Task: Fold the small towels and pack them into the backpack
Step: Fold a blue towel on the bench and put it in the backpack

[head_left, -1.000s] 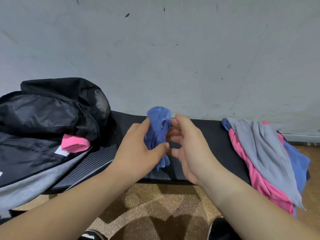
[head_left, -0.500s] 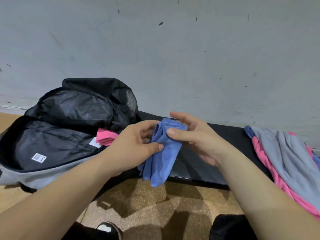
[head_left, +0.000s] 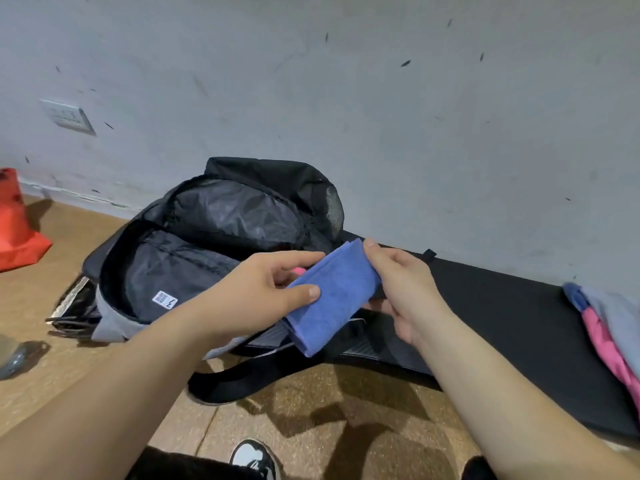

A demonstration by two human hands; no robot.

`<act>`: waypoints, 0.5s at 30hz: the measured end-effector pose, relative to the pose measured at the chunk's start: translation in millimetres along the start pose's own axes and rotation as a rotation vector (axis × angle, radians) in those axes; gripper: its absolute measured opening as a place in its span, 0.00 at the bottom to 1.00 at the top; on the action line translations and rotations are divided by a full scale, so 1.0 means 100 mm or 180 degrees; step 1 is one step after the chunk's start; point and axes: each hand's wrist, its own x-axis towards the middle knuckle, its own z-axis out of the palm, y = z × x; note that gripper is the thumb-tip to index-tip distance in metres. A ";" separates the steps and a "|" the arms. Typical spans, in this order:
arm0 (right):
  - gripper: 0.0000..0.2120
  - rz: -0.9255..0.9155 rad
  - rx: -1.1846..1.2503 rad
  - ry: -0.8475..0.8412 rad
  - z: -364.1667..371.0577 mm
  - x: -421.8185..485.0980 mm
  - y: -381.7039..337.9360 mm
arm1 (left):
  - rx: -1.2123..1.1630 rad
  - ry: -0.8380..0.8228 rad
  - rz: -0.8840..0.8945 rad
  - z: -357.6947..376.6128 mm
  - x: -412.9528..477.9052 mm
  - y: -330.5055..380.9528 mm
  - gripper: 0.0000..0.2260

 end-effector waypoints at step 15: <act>0.17 -0.2884 -0.4576 -0.0608 1.19 0.45 -0.13 | -0.0287 0.1649 -0.1191 -1.02 -0.30 -0.59 0.10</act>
